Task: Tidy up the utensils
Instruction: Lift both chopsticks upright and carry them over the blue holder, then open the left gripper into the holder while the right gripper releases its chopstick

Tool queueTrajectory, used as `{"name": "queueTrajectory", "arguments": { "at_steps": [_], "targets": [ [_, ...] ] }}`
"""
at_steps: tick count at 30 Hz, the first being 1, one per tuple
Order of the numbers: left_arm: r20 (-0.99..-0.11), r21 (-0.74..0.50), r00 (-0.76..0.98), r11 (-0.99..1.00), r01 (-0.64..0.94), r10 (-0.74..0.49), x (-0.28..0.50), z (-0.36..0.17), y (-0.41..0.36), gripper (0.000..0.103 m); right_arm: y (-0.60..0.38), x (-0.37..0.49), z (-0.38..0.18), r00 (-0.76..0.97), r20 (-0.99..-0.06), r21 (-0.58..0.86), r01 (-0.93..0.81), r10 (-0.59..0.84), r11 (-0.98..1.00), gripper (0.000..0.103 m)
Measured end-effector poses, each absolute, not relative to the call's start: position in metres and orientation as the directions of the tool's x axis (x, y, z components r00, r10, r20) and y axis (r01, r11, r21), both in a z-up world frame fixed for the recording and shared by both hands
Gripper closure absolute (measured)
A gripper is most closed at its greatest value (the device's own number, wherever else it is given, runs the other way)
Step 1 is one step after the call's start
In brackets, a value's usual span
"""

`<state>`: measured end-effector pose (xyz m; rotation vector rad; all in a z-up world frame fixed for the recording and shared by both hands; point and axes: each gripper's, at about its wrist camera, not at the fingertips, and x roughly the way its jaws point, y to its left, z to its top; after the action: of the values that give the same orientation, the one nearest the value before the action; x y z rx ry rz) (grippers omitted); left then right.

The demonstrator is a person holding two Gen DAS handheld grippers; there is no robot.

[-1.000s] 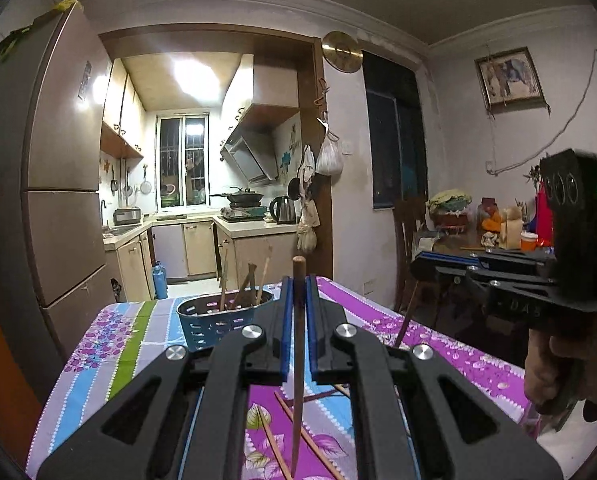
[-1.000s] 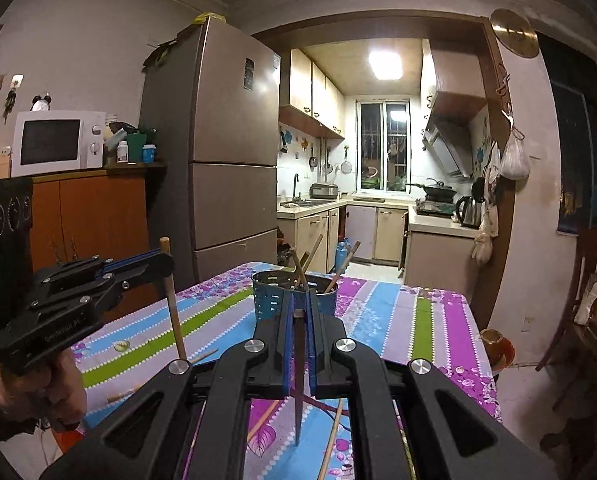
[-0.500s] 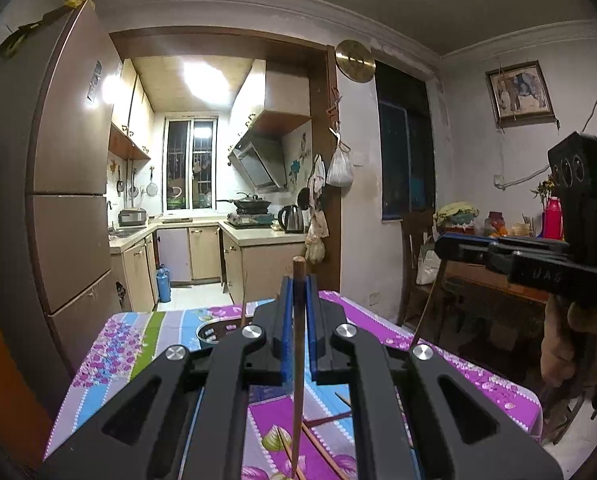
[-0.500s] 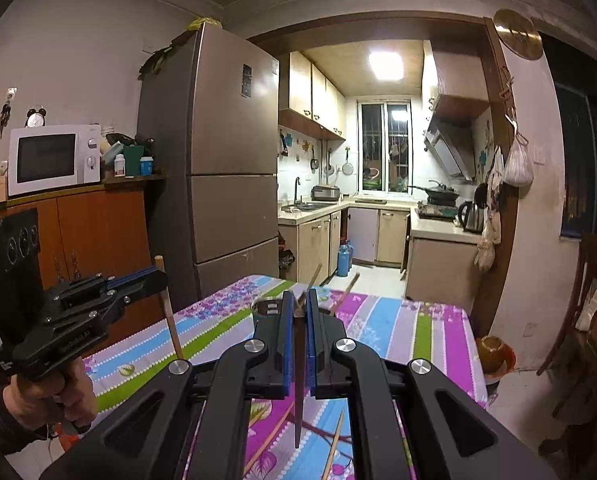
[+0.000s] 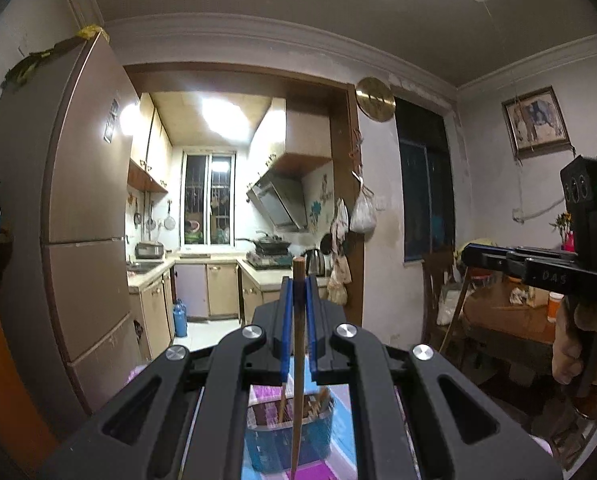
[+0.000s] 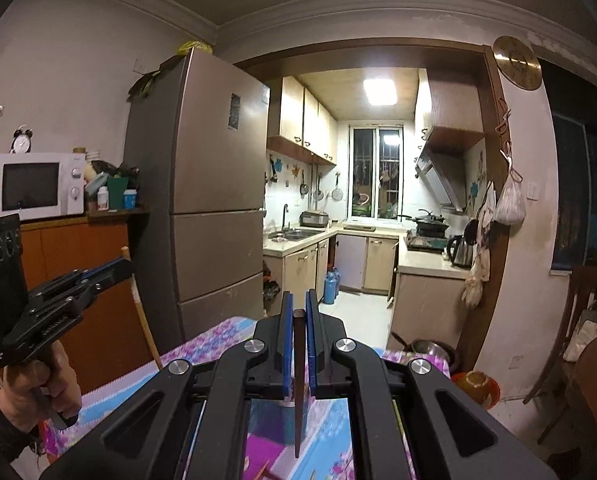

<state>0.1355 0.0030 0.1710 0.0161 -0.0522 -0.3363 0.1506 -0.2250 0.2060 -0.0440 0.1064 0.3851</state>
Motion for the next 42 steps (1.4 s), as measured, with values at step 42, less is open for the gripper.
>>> {"name": "queueTrajectory", "arguments": {
  "at_steps": [42],
  "targets": [
    [-0.084,-0.017,0.948,0.952,0.307,-0.307,0.305,0.121,0.002,0.098,-0.170,0.348,0.162,0.863,-0.245,0.088,-0.435,0.443,0.896,0.096]
  ]
}}
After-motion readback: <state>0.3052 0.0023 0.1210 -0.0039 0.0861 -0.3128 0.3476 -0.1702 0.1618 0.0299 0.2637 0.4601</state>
